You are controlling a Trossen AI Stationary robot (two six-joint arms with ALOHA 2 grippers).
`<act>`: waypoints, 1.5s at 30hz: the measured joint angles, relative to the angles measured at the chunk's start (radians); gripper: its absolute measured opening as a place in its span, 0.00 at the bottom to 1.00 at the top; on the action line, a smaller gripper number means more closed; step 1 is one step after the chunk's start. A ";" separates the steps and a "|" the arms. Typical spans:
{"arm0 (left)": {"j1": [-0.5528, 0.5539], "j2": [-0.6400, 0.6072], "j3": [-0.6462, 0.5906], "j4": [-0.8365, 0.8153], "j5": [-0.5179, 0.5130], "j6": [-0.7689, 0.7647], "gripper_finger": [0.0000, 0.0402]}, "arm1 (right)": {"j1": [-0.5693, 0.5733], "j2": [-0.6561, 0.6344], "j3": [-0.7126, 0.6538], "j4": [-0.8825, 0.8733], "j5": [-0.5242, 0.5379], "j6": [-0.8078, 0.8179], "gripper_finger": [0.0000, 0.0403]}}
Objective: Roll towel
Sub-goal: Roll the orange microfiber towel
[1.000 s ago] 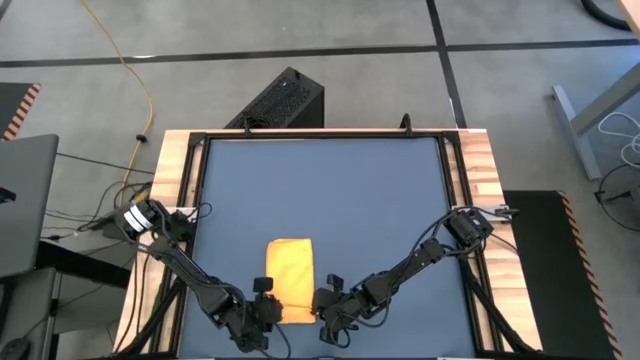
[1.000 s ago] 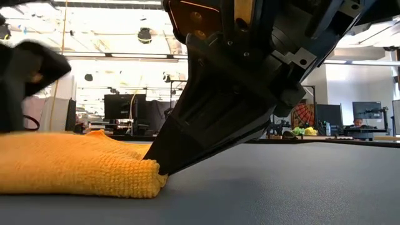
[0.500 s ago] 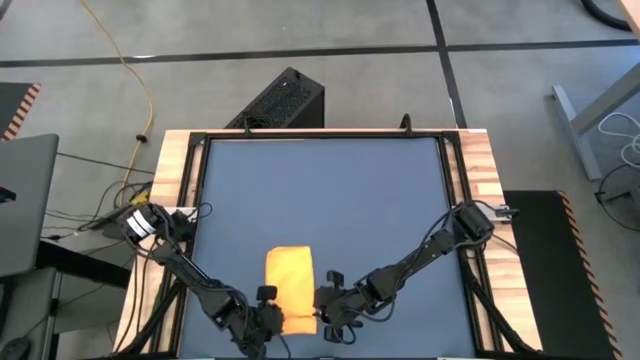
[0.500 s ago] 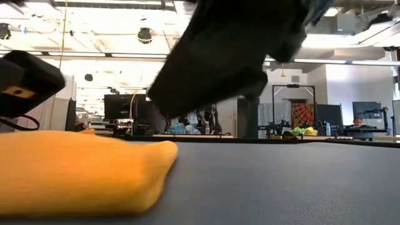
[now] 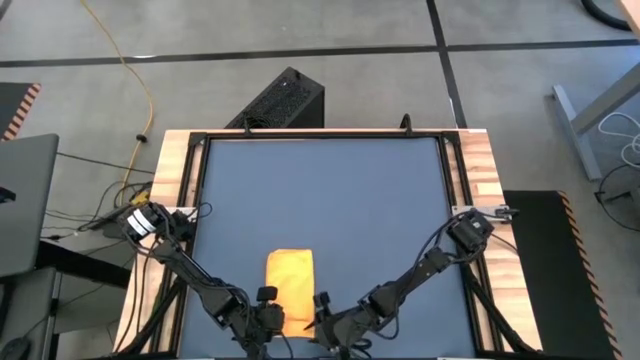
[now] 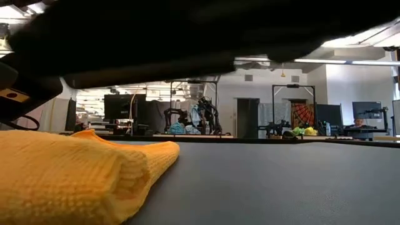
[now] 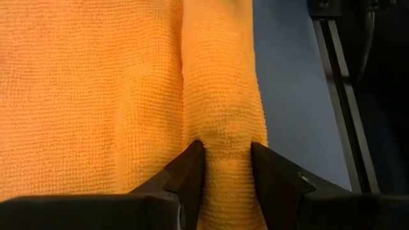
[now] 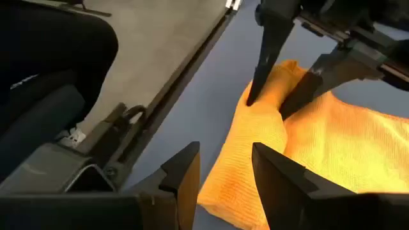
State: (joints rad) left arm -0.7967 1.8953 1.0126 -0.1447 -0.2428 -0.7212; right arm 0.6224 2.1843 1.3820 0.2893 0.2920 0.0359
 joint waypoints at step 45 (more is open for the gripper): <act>-0.127 -0.098 -0.005 -0.104 -0.120 0.016 0.30 | -0.109 0.059 0.001 0.014 -0.259 0.638 0.06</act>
State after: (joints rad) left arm -0.9241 1.7968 1.0077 -0.2484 -0.3627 -0.7055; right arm 0.5136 2.2436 1.3830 0.3029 0.0326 0.6738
